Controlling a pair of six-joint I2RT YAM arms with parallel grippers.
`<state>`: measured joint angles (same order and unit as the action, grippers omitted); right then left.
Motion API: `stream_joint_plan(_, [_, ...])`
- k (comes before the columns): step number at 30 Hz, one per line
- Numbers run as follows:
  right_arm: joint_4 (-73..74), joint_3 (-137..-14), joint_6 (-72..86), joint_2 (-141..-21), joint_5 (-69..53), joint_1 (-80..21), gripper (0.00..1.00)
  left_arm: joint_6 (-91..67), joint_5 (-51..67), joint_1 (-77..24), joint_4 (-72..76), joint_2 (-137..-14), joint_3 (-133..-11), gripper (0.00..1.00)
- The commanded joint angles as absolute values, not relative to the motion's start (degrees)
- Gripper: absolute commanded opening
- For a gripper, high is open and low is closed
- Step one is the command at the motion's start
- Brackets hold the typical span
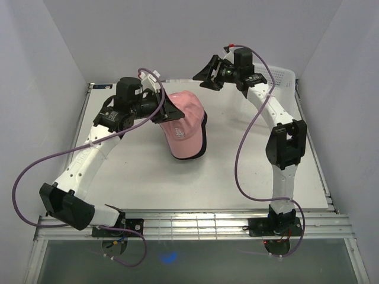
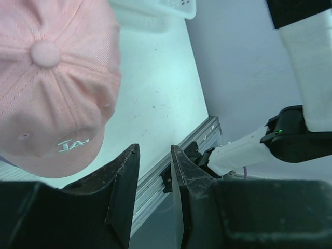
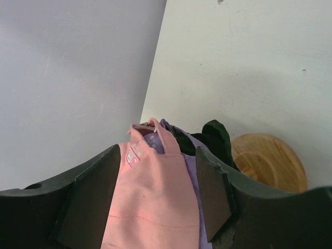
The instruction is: Stack the hats
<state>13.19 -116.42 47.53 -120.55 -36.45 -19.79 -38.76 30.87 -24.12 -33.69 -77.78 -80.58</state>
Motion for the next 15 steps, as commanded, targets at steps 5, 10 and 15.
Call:
stream_joint_plan(5, [14.5,-110.0,44.8,-108.9,-34.4,-17.6,0.66,-38.1,33.7,-20.4,-35.8,-77.8,-90.9,0.41])
stream_joint_plan(10, [14.8,-98.2,40.7,-98.4,-33.0,-15.9,0.68,-37.1,32.0,-17.0,-35.6,-76.8,-90.9,0.41])
stream_joint_plan(15, [18.4,-82.6,35.3,-81.5,-30.4,-12.4,0.74,-32.3,27.4,-14.1,-37.8,-73.0,-87.7,0.41])
